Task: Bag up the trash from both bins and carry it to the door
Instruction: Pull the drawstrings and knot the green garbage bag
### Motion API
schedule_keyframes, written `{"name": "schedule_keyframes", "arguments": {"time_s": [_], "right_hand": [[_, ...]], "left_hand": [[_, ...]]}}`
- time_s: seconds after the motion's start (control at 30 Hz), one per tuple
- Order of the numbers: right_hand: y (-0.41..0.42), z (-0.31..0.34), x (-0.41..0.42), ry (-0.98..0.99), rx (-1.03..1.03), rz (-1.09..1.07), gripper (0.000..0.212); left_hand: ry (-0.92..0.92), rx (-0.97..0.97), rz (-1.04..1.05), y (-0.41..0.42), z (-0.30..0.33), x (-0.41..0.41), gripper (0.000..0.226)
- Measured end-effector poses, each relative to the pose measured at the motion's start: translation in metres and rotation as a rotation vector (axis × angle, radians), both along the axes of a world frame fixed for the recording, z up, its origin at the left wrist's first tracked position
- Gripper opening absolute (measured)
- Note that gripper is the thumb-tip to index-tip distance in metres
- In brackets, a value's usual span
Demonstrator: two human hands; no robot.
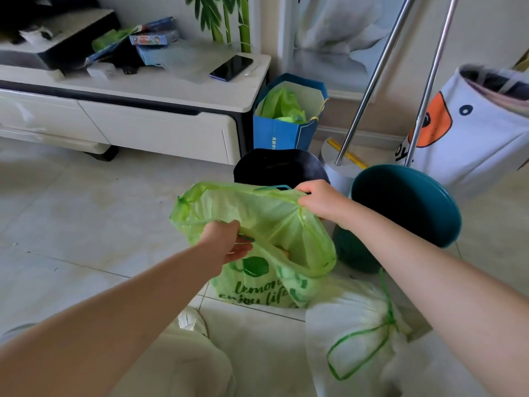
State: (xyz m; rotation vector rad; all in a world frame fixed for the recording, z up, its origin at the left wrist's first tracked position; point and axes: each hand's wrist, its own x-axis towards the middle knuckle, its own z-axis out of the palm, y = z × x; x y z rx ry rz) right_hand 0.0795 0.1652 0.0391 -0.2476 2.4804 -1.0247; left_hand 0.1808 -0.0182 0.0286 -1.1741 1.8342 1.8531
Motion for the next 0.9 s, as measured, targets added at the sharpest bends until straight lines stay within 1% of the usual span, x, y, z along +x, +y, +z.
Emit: {"name": "schedule_keyframes", "arguments": {"time_s": [0.13,0.23,0.33,0.37,0.43,0.53,0.63,0.67,0.7,0.73,0.77,0.83,0.9], "right_hand": [[0.011,0.016,0.022,-0.062,0.009,0.037,0.031],[0.019,0.024,0.040,-0.048,0.072,0.101,0.033],[0.028,0.029,0.059,-0.049,0.095,0.129,0.019],[0.031,0.031,0.065,-0.042,0.088,0.117,0.018],[0.037,0.033,0.074,-0.023,0.078,0.080,0.014],[0.046,0.037,0.083,-0.020,0.137,0.086,0.018],[0.053,0.040,0.087,-0.030,0.158,0.062,0.013],[0.055,0.042,0.088,-0.014,0.141,0.031,0.017],[0.056,0.043,0.089,0.011,0.125,0.001,0.028],[0.056,0.044,0.089,0.043,0.120,-0.029,0.038],[0.055,0.044,0.089,0.080,0.119,-0.054,0.044],[0.053,0.044,0.089,0.116,0.120,-0.095,0.045],[0.051,0.041,0.088,0.080,0.083,-0.119,0.040]], "left_hand": [[0.041,-0.043,0.016,-0.007,0.013,0.008,0.006],[0.039,-0.096,-0.032,-0.015,0.017,0.015,0.007],[0.037,-0.192,-0.077,-0.025,0.020,0.023,0.005],[0.041,-0.221,-0.090,-0.028,0.022,0.025,0.002],[0.046,-0.265,-0.115,-0.035,0.026,0.031,0.006],[0.042,-0.334,-0.144,-0.045,0.034,0.036,0.011],[0.067,-0.437,-0.155,-0.050,0.046,0.037,0.014],[0.078,-0.480,-0.154,-0.050,0.051,0.037,0.014],[0.093,-0.513,-0.151,-0.051,0.054,0.038,0.014],[0.103,-0.528,-0.151,-0.050,0.059,0.039,0.013],[0.106,-0.531,-0.156,-0.050,0.062,0.040,0.013],[0.082,-0.492,-0.177,-0.049,0.067,0.043,0.014],[0.017,-0.379,-0.220,-0.048,0.072,0.044,0.016]]}}
